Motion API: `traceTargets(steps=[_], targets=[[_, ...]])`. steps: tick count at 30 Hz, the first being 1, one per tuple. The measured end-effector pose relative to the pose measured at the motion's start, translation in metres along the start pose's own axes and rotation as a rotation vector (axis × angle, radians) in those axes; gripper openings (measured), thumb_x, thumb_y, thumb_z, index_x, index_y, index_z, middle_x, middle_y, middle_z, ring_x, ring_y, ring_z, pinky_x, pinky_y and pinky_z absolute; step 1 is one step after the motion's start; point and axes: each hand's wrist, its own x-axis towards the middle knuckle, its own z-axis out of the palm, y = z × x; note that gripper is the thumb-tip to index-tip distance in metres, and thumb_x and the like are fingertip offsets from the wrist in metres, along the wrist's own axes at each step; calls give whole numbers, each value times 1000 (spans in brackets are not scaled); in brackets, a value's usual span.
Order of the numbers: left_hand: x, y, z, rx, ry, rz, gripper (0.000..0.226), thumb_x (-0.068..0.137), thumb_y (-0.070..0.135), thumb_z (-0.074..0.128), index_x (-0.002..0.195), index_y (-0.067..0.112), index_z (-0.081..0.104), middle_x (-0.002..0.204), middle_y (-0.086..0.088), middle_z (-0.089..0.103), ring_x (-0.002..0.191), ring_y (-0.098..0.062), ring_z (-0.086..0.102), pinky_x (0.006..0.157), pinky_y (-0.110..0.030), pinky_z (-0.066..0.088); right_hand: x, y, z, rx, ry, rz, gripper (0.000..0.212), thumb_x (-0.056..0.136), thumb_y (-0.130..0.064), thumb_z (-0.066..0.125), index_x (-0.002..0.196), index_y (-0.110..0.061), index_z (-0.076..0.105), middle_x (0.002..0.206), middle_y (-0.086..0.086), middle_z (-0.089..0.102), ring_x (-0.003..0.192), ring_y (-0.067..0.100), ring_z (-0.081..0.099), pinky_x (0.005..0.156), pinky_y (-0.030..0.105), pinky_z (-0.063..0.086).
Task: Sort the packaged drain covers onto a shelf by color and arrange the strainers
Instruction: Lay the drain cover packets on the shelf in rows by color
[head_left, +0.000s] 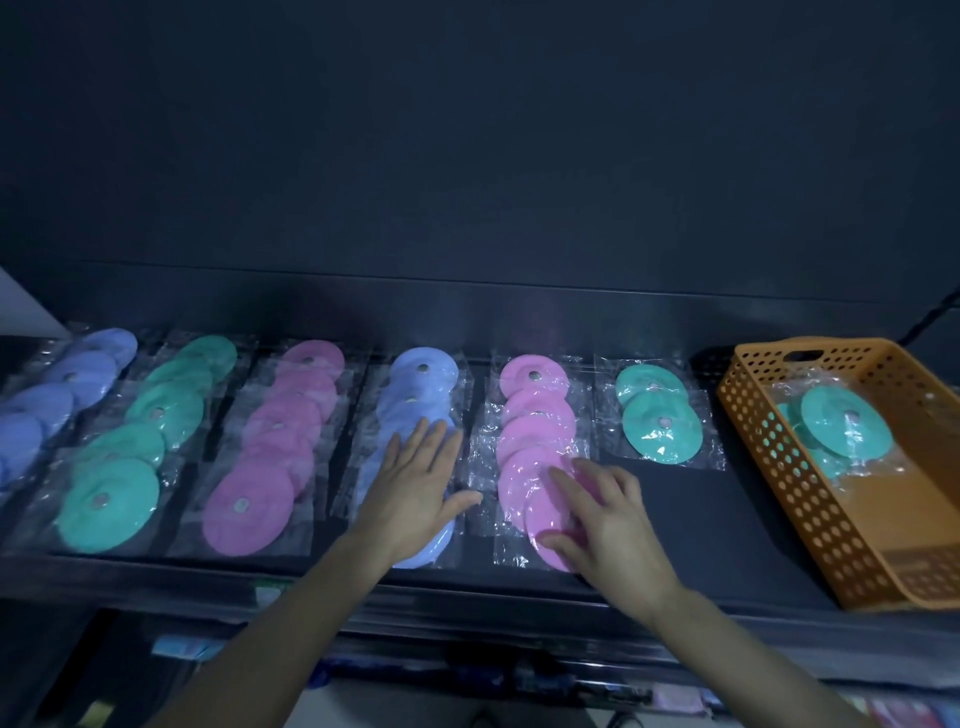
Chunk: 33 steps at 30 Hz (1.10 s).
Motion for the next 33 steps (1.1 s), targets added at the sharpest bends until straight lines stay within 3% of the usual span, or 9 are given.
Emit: traceTargets(steps=[6,9,11,15,22,25,28,30,33], targets=[[-2,27,-8,-143,73,105,88,83,70,1,148,15,26,157,-2,19,146,-14,10,118,-27,11,2,-10,2,187,4,117,58,74,-30,78,127,-17,58,133,4,46,120,17,30,100,21,27],[2,34,-9,-133,60,107,62,97,51,24,149,17,22,158,1,14,146,-13,10,117,-31,22,9,-14,6,174,-32,50,55,73,-32,78,122,-13,61,132,9,50,121,22,34,101,28,35],[5,35,-10,-116,46,109,57,99,42,30,149,18,19,159,2,11,146,-12,10,116,-28,20,10,-12,9,159,-33,-5,55,72,-39,76,119,-14,62,131,9,53,119,19,33,100,34,38],[10,33,-13,-102,36,101,57,99,41,35,150,18,18,159,3,8,146,-11,10,114,-27,19,3,0,-3,175,-16,23,66,77,-60,57,133,-24,53,144,-9,39,134,6,25,109,23,24],[11,45,-13,-68,-47,153,58,99,41,33,150,17,17,160,3,4,146,-11,7,115,-28,19,-5,3,1,111,-171,101,76,84,-50,61,147,-26,26,157,-9,11,143,3,2,110,15,12],[14,45,-10,-18,-45,183,74,88,59,15,149,17,19,160,-1,6,147,-15,4,115,-24,-2,-5,-1,2,139,-191,130,76,84,-50,61,147,-25,27,156,-9,12,144,4,6,108,13,14],[15,42,-9,70,-35,271,85,79,68,11,148,21,23,160,0,6,147,-18,-6,111,-28,-19,0,1,-7,273,-141,171,66,84,-52,59,141,-25,39,146,-16,28,135,-1,26,107,16,26],[16,44,-9,87,-24,316,84,79,70,18,148,23,24,160,-1,6,144,-16,-13,111,-28,-22,7,3,-12,352,-65,196,43,89,-49,53,124,-25,52,124,-17,49,110,-2,48,95,20,41],[21,52,-9,93,-64,313,89,76,74,20,150,24,14,160,-1,-3,145,-16,-15,109,-26,-22,20,8,-16,338,-32,229,20,95,-39,45,97,-21,53,95,-9,54,86,8,52,78,27,44]])
